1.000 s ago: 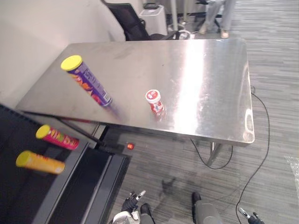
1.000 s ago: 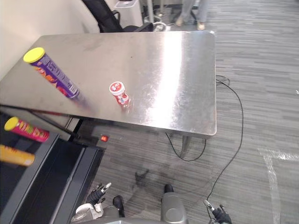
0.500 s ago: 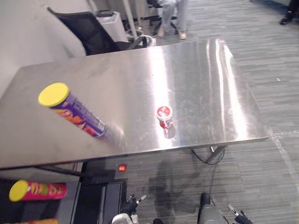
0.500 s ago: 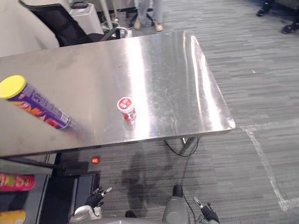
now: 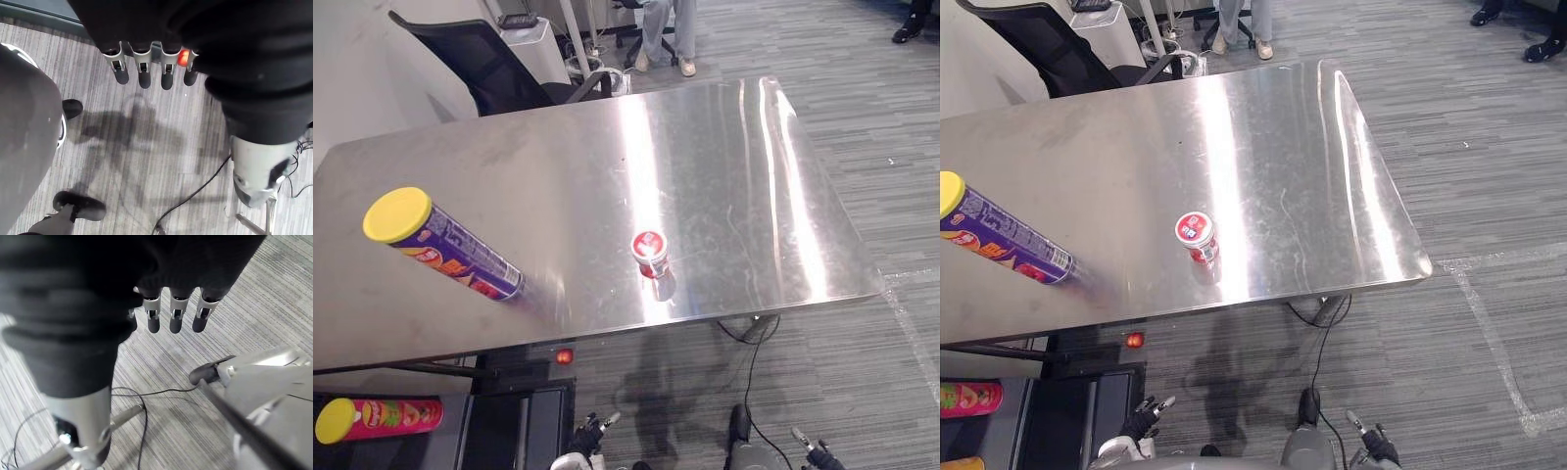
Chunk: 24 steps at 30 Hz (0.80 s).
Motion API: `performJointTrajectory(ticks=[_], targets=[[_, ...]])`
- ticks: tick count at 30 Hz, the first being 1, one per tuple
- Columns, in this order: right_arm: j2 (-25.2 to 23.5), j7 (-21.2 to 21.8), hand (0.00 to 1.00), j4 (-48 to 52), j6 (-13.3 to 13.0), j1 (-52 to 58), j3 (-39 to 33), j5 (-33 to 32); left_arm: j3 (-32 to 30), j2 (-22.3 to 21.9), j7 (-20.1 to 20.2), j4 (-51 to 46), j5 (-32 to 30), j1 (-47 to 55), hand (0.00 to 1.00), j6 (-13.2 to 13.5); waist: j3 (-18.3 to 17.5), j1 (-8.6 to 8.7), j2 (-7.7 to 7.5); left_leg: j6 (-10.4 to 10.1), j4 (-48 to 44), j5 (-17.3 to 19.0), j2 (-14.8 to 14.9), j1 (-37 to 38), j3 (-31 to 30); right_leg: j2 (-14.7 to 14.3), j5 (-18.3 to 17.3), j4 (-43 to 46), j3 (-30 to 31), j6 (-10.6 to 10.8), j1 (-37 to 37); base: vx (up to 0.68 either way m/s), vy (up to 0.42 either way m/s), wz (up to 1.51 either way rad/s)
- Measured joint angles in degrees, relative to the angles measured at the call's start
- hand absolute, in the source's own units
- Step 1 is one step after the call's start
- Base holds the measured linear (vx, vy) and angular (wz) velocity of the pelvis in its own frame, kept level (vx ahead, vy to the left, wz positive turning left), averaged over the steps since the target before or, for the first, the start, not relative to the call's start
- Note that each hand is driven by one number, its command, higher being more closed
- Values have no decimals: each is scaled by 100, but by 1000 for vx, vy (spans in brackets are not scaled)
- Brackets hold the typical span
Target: Put the gum and the chips on the shelf.
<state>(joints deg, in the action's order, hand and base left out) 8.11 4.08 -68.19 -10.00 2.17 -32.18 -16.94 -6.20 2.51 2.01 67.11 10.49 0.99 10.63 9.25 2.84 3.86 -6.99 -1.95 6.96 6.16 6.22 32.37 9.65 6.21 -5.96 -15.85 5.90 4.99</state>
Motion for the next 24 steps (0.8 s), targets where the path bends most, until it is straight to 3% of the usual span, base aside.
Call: performJointTrajectory(ticks=[5,10,13,16,20,24], targets=[[556,-196,0,13,-1,-138,-1262,-181,-243,7,1,-60,-60,28,0,-3,0,-2,-3,-44,1,32,6,-2,3,-5,3,0,-1,2,9,-44,-24,0],[1476,-446,0,38,-12,-594,-2208,-218,-708,28,6,-121,-73,23,0,-2,-20,56,-12,-2,217,101,-29,38,128,-139,58,-2,76,-45,112,-56,-26,-9],[1721,-614,0,418,-15,-797,-2242,-214,-786,31,3,-120,-72,79,0,-5,-64,110,-55,-1,278,101,-52,72,181,-151,79,-2,168,-44,144,-45,-6,-12],[1833,-929,0,1619,-41,-933,-2237,-170,-877,4,1,-124,-67,120,0,-6,-136,170,-61,20,291,120,-56,90,313,-146,97,-2,260,-32,178,-54,-23,-17],[2026,-1505,0,3050,-136,-994,-2016,383,-880,-3,-43,-153,-60,172,0,-3,-341,183,-128,22,289,127,-64,85,328,-153,97,-3,315,-32,190,-38,-26,-6],[2014,-1591,0,4213,-246,-994,-1514,991,-698,-16,-43,-313,-66,233,0,-10,-422,165,-208,6,272,137,-69,72,307,-130,137,-4,309,-35,258,-23,-22,-2]])
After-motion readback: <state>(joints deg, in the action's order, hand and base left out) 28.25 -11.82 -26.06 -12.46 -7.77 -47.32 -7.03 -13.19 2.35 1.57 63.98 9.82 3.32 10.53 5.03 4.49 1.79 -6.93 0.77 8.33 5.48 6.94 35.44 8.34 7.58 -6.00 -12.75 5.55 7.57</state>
